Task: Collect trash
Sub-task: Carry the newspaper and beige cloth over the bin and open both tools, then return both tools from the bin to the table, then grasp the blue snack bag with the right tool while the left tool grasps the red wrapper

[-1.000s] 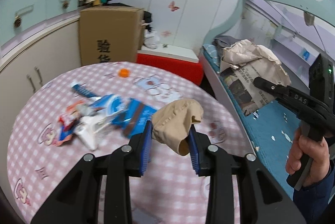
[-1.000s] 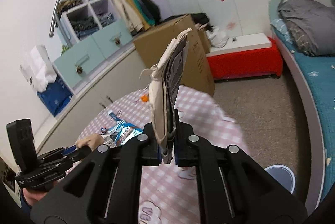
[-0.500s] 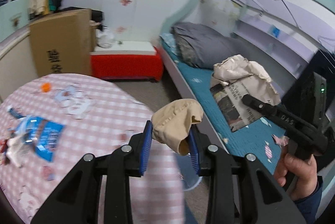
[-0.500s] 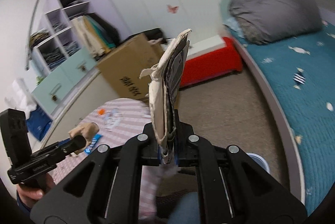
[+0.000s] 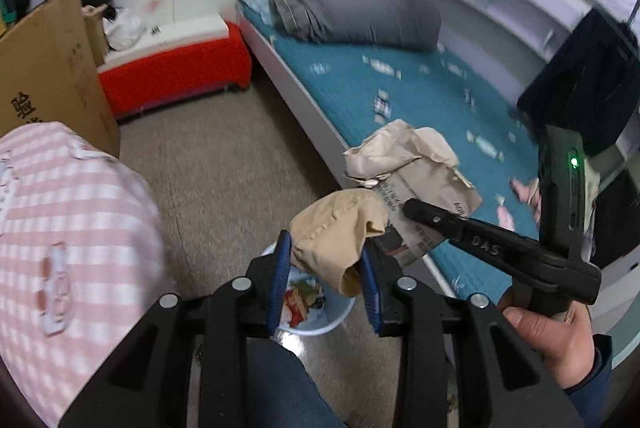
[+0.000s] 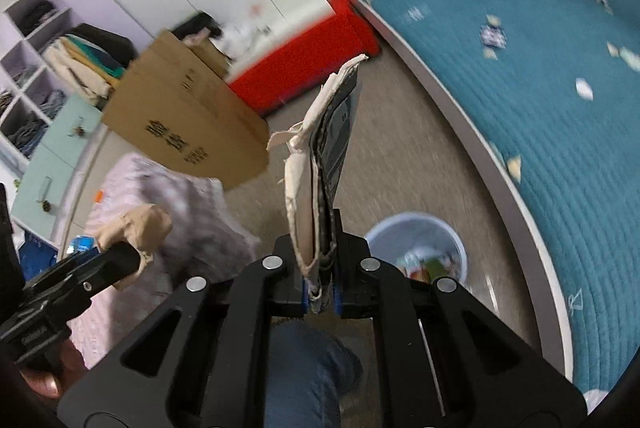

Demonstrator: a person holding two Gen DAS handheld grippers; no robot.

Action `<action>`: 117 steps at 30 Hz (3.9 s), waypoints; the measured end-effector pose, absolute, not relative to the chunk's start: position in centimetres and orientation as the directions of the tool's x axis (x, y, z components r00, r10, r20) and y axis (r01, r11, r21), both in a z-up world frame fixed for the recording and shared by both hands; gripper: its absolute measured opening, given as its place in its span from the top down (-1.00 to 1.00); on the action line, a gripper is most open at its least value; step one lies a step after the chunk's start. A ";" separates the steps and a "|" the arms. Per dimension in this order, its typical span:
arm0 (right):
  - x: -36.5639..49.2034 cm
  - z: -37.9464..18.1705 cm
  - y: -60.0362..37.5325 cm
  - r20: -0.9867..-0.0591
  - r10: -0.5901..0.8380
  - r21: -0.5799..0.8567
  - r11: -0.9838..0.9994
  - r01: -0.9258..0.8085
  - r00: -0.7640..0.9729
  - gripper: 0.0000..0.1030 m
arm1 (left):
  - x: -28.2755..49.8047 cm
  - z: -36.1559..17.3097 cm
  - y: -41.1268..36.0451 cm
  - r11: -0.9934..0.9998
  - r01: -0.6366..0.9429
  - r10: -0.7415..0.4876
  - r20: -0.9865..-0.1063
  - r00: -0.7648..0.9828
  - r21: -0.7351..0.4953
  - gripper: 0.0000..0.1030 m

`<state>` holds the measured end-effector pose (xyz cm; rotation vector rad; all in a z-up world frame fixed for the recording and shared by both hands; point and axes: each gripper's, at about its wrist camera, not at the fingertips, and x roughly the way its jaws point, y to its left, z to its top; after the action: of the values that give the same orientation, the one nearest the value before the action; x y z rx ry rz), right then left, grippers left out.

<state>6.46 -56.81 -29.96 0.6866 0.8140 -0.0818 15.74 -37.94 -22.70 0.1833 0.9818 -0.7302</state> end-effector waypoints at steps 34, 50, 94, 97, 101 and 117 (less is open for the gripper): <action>8.5 -36.1 -62.0 -0.751 0.192 0.583 0.641 0.499 0.631 -0.79 | 22.0 -35.2 -45.1 0.797 0.592 -0.241 -0.961 0.132 -0.119 -0.64; 5.9 -25.9 -59.1 -0.678 0.055 0.549 0.701 0.455 0.733 -0.88 | 18.5 -23.1 -40.4 0.784 0.602 -0.416 -0.849 0.326 -0.153 -0.64; 14.7 -12.8 -25.1 -0.606 0.354 0.362 0.920 -0.150 0.712 -0.88 | 14.7 -12.2 -2.5 0.968 0.164 -0.245 -0.598 0.763 -0.188 -0.65; 15.5 -13.1 -23.0 -0.618 0.376 0.351 0.918 -0.186 0.690 -0.88 | 14.6 -13.2 0.3 0.977 0.098 -0.194 -0.604 0.773 -0.188 -0.65; 16.7 -13.8 -20.3 -0.639 0.410 0.336 0.910 -0.243 0.650 -0.88 | 15.0 -14.7 3.8 0.981 0.005 -0.128 -0.626 0.769 -0.193 -0.65; 21.0 -15.9 -12.4 -0.675 0.492 0.304 0.864 -0.401 0.550 -0.88 | 20.1 -19.9 10.8 0.965 -0.172 -0.019 -0.710 0.704 -0.197 -0.65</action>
<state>21.03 -12.40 -15.93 0.1190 0.8354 0.5300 20.07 10.81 -19.86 -0.2576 0.7869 0.0859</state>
